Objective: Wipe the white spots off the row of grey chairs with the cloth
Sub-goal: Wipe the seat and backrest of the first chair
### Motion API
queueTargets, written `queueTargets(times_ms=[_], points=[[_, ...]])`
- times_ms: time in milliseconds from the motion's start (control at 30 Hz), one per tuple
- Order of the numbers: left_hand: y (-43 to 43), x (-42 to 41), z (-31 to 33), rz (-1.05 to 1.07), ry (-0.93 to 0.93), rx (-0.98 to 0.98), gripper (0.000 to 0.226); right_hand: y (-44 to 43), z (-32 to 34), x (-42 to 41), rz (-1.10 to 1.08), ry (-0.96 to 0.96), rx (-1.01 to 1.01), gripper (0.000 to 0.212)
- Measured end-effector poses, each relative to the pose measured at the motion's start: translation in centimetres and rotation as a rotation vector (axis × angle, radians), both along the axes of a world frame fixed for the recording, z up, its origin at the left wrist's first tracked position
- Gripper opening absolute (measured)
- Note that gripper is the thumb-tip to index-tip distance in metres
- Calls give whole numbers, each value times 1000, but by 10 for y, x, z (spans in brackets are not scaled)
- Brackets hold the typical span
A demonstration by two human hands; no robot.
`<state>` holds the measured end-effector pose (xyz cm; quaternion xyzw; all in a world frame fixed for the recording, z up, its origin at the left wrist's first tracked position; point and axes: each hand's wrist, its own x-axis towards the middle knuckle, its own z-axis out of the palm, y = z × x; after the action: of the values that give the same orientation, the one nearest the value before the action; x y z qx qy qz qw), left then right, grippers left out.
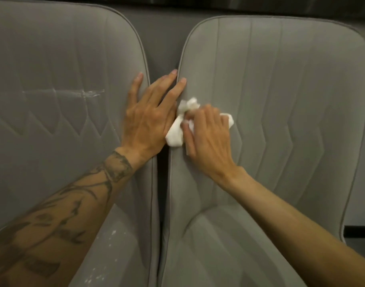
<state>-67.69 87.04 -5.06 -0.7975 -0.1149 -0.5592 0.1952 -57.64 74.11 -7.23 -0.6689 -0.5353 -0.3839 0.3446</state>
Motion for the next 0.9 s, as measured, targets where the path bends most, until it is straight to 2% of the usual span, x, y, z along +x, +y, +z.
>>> queueTargets(times_ms=[100,233,300,400,467,567,700,767,900], points=[[1,0,0,-6,-2,0,42,-1,-18,-12,42,65,17,16],[-2,-1,2,-5,22,-36,44,-32,-57,-24,148,-68,-171,16],[-3,0,1,3,11,-32,44,-21,-40,-15,88,-81,-136,16],[-1,1,0,9,-2,-19,44,-6,-36,-20,41,28,-29,16],[-1,0,1,11,15,-24,44,-19,-65,-36,98,26,-109,18],[-3,-2,1,19,21,-24,45,-38,-84,-39,162,-107,-254,18],[-3,0,1,13,4,-20,45,-11,-46,-22,62,-5,-67,15],[-2,1,0,17,12,-18,45,-12,-60,-33,66,18,-52,14],[0,0,0,31,31,-9,45,-34,-94,-39,189,-128,-212,14]])
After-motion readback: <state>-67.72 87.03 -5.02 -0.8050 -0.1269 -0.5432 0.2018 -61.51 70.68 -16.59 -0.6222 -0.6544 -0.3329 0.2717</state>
